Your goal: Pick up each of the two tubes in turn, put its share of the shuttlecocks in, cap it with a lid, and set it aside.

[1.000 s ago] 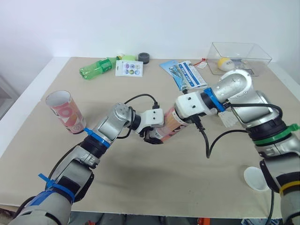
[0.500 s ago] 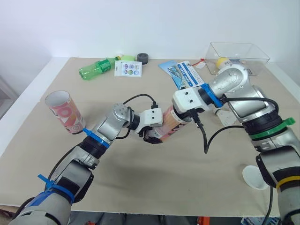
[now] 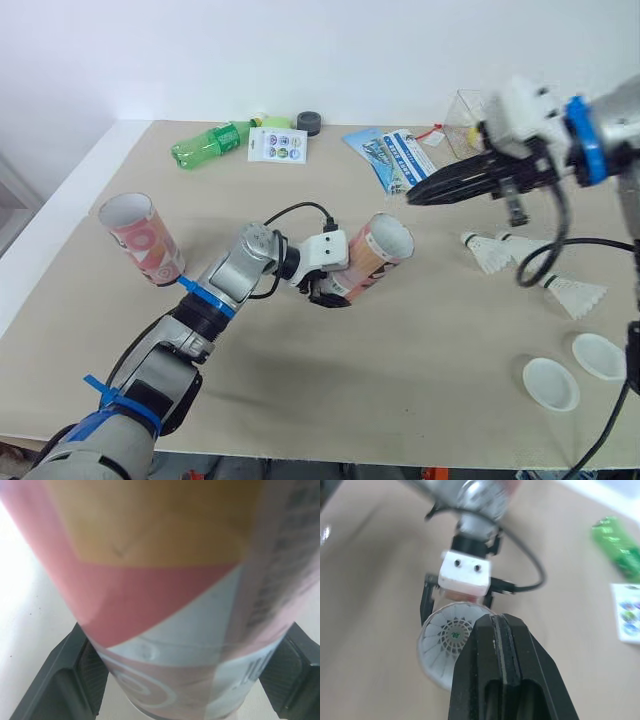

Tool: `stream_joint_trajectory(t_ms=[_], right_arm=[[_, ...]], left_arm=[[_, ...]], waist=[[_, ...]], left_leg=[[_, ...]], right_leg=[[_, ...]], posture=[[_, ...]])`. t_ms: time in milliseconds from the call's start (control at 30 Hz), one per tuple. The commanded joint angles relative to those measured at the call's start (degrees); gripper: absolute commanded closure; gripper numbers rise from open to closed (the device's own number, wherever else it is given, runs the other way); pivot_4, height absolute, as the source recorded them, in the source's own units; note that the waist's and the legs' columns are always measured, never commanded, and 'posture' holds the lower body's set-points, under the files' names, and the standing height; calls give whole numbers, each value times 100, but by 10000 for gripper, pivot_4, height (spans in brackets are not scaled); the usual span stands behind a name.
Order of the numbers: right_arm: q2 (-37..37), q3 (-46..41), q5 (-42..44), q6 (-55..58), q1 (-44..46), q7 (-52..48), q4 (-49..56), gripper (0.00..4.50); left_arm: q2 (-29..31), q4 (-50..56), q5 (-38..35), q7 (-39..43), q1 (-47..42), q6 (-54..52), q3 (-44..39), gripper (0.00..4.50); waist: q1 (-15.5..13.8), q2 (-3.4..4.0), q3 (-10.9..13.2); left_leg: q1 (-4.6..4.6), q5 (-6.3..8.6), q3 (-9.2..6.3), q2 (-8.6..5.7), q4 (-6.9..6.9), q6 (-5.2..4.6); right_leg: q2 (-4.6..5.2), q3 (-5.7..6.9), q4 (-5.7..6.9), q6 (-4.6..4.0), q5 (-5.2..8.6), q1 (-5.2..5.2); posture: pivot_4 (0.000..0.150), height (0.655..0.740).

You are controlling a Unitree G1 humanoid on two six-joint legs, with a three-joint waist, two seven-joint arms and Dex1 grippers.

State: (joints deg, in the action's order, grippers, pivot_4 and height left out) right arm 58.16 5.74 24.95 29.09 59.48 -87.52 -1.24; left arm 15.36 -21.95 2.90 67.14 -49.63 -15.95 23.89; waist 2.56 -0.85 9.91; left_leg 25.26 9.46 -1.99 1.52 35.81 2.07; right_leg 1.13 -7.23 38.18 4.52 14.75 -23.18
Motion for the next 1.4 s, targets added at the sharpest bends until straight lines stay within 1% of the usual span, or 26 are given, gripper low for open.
stream_joint_trajectory(t_ms=[33, 133, 300, 400, 500, 533, 567, 633, 700, 733, 767, 800, 867, 900, 1033, 1233, 1333, 1400], right_arm=[[78, -999, 659, 732, -661, 590, 597, 44756], [-1, -1783, 1016, 1208, -1653, 1238, 1143, 44756], [-77, -2632, 1165, 1479, -3245, 1925, 1755, 44756], [-152, -3079, 1125, 1461, -4069, 2198, 1709, 44756], [-7, -3233, 1022, 1338, -4606, 2187, 1572, 44756], [126, -3256, 934, 1338, -4831, 2114, 1484, 44756], [284, -3244, 782, 1225, -5069, 1998, 1392, 38352], [698, -3193, 414, 952, -5616, 1669, 1218, 33490], [1108, -3151, 109, 625, -6128, 1270, 1084, 25591], [1259, -3157, 5, 475, -6320, 1099, 998, 20085], [1380, -3164, -67, 390, -6456, 985, 893, 16778], [1466, -3176, -125, 322, -6555, 901, 795, 12190], [1661, -3157, -351, 87, -6788, 706, 553, 1519], [1753, -3126, -495, -63, -6894, 629, 398, 691], [1883, -3029, -825, -631, -6964, 480, -153, 691], [1794, -2596, -943, -1122, -6531, 404, -688, 691], [1781, -2316, -979, -1287, -6263, 331, -874, 691], [1782, -2195, -1000, -1375, -6185, 256, -968, 691]], left_arm=[[-207, -37, -454, -95, 287, 676, -368, 8059], [-505, -121, -908, -290, 585, 1013, -832, 8059], [-870, -220, -1193, -562, 1101, 1836, -1114, 8059], [-1075, -332, -1109, -790, 1377, 2293, -1072, 8059], [-1130, -411, -912, -985, 1495, 2526, -942, 8059], [-1131, -435, -831, -1034, 1535, 2603, -883, 8059], [-1128, -470, -755, -1093, 1558, 2666, -831, 8059], [-1121, -525, -644, -1178, 1593, 2711, -742, 8059], [-1087, -605, -504, -1234, 1598, 2811, -648, 8059], [-1078, -655, -450, -1254, 1591, 2848, -611, 8059], [-1073, -698, -403, -1275, 1583, 2938, -578, 8059], [-1073, -722, -381, -1284, 1579, 3017, -554, 8059], [-1097, -751, -398, -1254, 1586, 3242, -529, 8059], [-1130, -758, -444, -1251, 1602, 3359, -542, 8059], [-1186, -638, -532, -1170, 1753, 3427, -483, 8059], [-1082, -362, -474, -1066, 1990, 3055, -319, 8059], [-1056, -222, -631, -968, 2070, 2629, -329, 8059], [-1003, -169, -626, -930, 2108, 2568, -302, 8059]], waist=[[0, 1, 0], [-6, 0, 1], [-5, 0, 0], [-4, -2, -1], [14, -1, 0], [10, 1, -1], [10, -1, 0], [1, 3, -3], [1, 7, -5], [3, 6, -4], [10, 6, -4], [22, 6, -5], [27, 5, -4], [25, 4, -3], [26, 3, -3], [26, 2, -2], [29, 5, -4], [26, 7, -5]], left_leg=[[0, 0, 1, 0, 1, 0], [2, 0, -2, 0, -1, 0], [4, -1, -5, -2, 6, -1], [-4, -2, 2, -2, 10, -3], [-14, -3, 4, -5, 21, -3], [-13, -3, 5, -4, 24, -3], [-14, -10, 5, -5, 26, -13], [-15, -12, 6, -6, 31, -17], [-15, -13, 7, -9, 38, -18], [-14, -13, 12, -8, 42, -18], [-15, -13, 14, -10, 42, -18], [-15, -13, 16, -9, 43, -17], [-20, -13, 25, -8, 45, -17], [-20, -13, 25, -8, 47, -17], [-18, -13, 28, -8, 49, -16], [-19, -12, 28, -8, 45, -15], [-21, -12, 28, -8, 46, -15], [-21, -12, 28, -9, 46, -15]], right_leg=[[0, -1, 2, -1, -1, -3], [0, 1, 4, -2, -1, -2], [-2, 2, 6, 1, -3, -2], [-2, -3, 4, 11, -8, 3], [-2, -9, 2, 47, 2, 15], [-2, -9, 2, 47, 0, 15], [-2, -9, 2, 51, -6, 17], [-2, -9, 1, 53, -11, 18], [1, -10, 0, 44, -6, 21], [3, -12, -2, 36, -3, 21], [4, -14, -2, 37, -3, 21], [4, -15, -2, 38, -4, 20], [4, -20, -2, 37, -6, 20], [4, -20, -2, 37, -7, 20], [5, -21, -3, 37, -7, 18], [5, -21, -4, 36, -3, 19], [5, -22, -4, 37, -3, 21], [5, -22, -4, 38, -3, 21]], posture=[[1500, 7400], [1500, 7400], [1500, 7400], [1500, 7400], [1500, 7400], [1500, 7400], [1500, 7400], [1500, 7400], [1500, 7400], [1500, 7400], [1500, 7400], [1500, 7400], [1500, 7400], [1500, 7400], [1500, 7400], [1500, 7400], [1500, 7400], [1500, 7400]])
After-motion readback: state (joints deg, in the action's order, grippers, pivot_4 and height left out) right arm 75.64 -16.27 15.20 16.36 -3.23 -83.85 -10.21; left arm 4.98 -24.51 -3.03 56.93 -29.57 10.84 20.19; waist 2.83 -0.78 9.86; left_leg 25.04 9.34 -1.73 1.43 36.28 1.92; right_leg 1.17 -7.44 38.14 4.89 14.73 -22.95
